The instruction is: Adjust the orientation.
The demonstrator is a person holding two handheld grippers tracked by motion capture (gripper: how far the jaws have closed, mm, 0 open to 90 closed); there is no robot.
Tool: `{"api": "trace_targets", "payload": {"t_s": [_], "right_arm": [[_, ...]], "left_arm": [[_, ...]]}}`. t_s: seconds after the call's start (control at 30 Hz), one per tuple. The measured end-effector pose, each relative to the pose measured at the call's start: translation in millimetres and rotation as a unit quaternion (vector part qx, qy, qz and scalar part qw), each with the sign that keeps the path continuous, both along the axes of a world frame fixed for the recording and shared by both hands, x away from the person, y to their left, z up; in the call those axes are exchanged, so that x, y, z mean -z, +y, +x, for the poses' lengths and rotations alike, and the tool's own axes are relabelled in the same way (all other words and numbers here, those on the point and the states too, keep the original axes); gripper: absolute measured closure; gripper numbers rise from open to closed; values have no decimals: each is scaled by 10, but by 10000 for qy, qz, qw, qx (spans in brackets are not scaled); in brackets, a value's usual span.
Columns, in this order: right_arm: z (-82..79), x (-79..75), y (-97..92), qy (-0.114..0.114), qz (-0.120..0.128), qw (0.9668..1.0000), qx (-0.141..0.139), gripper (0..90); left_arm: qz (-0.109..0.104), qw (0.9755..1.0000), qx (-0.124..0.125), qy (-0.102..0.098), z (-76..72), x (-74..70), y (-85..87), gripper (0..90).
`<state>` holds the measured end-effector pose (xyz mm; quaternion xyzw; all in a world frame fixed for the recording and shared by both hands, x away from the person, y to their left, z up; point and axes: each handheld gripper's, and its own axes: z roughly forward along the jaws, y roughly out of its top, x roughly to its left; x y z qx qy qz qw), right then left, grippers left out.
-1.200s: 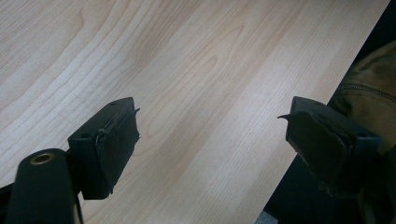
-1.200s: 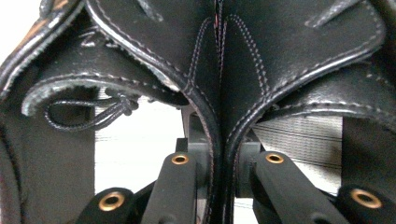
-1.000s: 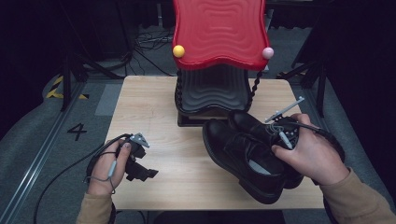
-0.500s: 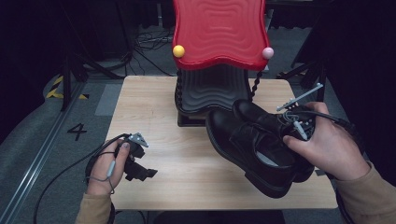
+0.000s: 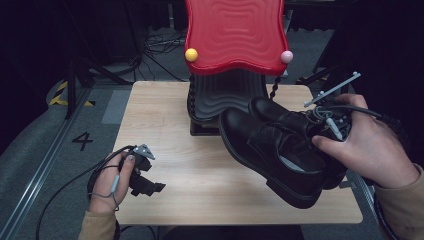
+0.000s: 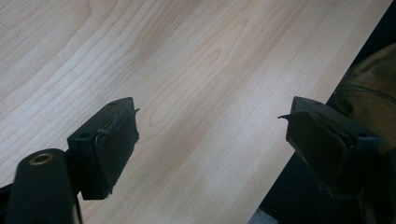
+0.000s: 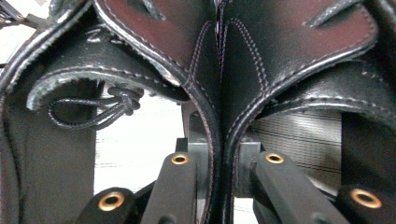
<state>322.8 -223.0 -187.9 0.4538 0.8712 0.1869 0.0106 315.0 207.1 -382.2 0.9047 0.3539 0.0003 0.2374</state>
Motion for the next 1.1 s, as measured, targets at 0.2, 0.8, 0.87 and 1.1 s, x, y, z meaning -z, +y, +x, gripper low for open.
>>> {"api": "trace_targets", "payload": {"t_s": [0.2,0.8,0.87,1.1], "right_arm": [[-41,-229,15,-124,35,9999,-70,821],[29,-762,130,-397,236,9988,-151,821],[72,-828,158,-421,260,9987,-133,821],[333,-1020,298,-602,275,9978,96,821]], "left_arm": [[-32,9998,-163,-79,-42,-17,56,170],[-140,9997,-193,-104,-31,-44,112,164],[-142,9997,-175,-114,-19,-46,116,164],[-191,9997,-127,-99,27,-34,114,164]]}}
